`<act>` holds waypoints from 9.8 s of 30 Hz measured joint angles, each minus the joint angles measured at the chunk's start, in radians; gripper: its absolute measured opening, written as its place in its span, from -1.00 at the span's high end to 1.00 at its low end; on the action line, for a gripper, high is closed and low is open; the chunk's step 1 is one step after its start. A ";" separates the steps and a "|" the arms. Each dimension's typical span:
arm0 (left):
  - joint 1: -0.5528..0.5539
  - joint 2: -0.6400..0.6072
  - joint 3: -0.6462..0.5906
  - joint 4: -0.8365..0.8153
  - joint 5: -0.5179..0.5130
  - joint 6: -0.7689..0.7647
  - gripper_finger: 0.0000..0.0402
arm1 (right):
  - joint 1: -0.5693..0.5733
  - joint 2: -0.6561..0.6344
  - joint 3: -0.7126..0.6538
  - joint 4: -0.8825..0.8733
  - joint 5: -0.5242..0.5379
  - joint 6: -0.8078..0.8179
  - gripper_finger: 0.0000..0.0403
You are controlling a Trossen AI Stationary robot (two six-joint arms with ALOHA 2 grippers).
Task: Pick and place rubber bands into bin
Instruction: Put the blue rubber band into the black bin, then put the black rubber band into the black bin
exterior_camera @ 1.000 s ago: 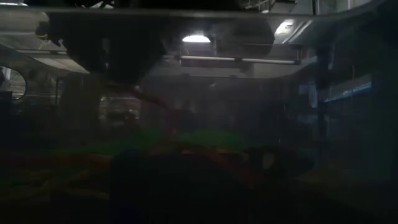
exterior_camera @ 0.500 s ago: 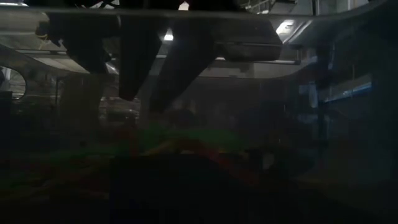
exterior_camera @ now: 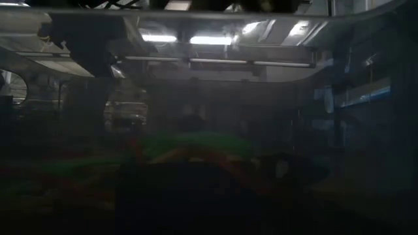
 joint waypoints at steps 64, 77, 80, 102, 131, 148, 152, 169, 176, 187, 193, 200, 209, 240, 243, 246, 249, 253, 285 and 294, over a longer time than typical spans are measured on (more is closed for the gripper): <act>0.000 0.000 0.000 0.150 -0.083 0.047 0.98 | 0.397 -1.055 -1.576 0.417 -0.134 0.208 0.79; 0.000 0.000 0.000 0.135 -0.083 -0.018 0.98 | 0.399 -0.992 -1.587 0.542 -0.136 -0.247 0.65; 0.000 0.000 0.000 0.135 -0.083 -0.018 0.98 | 0.399 -0.967 -1.587 0.571 -0.140 -0.313 0.65; 0.000 0.000 0.000 0.135 -0.079 -0.026 0.98 | 0.399 -0.854 -1.587 0.602 -0.144 -0.365 0.67; 0.000 0.000 0.000 0.136 -0.071 -0.100 0.98 | 0.493 -1.046 -1.294 0.100 0.051 -0.128 0.99; 0.000 0.000 0.000 0.136 -0.071 -0.097 0.98 | 0.505 -1.057 -1.056 -0.171 0.209 -0.103 1.00; 0.000 0.000 0.000 0.136 -0.071 -0.096 0.98 | 0.493 -1.056 -1.050 -0.149 0.216 -0.102 1.00; 0.000 0.000 0.000 0.135 -0.071 0.009 0.98 | 0.194 -0.913 -0.945 0.516 0.297 -0.628 1.00; 0.000 0.000 0.000 0.135 -0.071 0.009 0.98 | 0.116 -0.645 -0.619 0.503 0.293 -0.758 1.00; 0.000 0.000 0.000 0.122 -0.071 0.009 0.98 | 0.069 -0.301 -0.301 0.450 0.262 -0.681 1.00; 0.000 0.000 0.000 0.107 -0.071 0.009 0.98 | 0.060 -0.195 -0.290 0.431 0.143 -0.501 1.00; 0.000 0.000 0.000 0.105 -0.071 0.009 0.98 | 0.054 -0.111 -0.291 0.404 0.023 -0.374 1.00; 0.000 0.000 0.000 0.105 -0.071 0.009 0.98 | 0.020 -0.042 -0.291 0.391 -0.088 -0.332 0.94; 0.000 0.000 0.000 0.105 -0.071 0.009 0.98 | -0.032 -0.133 -0.292 0.209 -0.184 -0.298 0.38; 0.000 0.000 0.000 0.105 -0.070 0.009 0.98 | -0.023 -0.148 -0.292 0.147 -0.181 -0.310 0.40; 0.000 0.000 0.000 0.105 -0.044 0.008 0.98 | -0.011 -0.158 -0.292 0.131 -0.149 -0.346 0.52; 0.000 0.000 0.000 0.105 -0.034 0.008 0.98 | -0.003 -0.160 -0.292 0.130 -0.139 -0.417 0.74; 0.000 0.000 0.000 0.113 -0.047 0.008 0.98 | -0.001 -0.169 -0.293 0.025 -0.096 -0.468 0.96; 0.000 0.039 0.077 0.043 -0.178 -0.157 0.98 | -0.017 -1.785 -1.817 0.399 0.003 -0.626 0.95; 0.026 0.190 0.278 -0.284 -0.150 -0.390 0.98 | -0.017 -1.893 -1.863 0.406 0.135 -0.565 0.95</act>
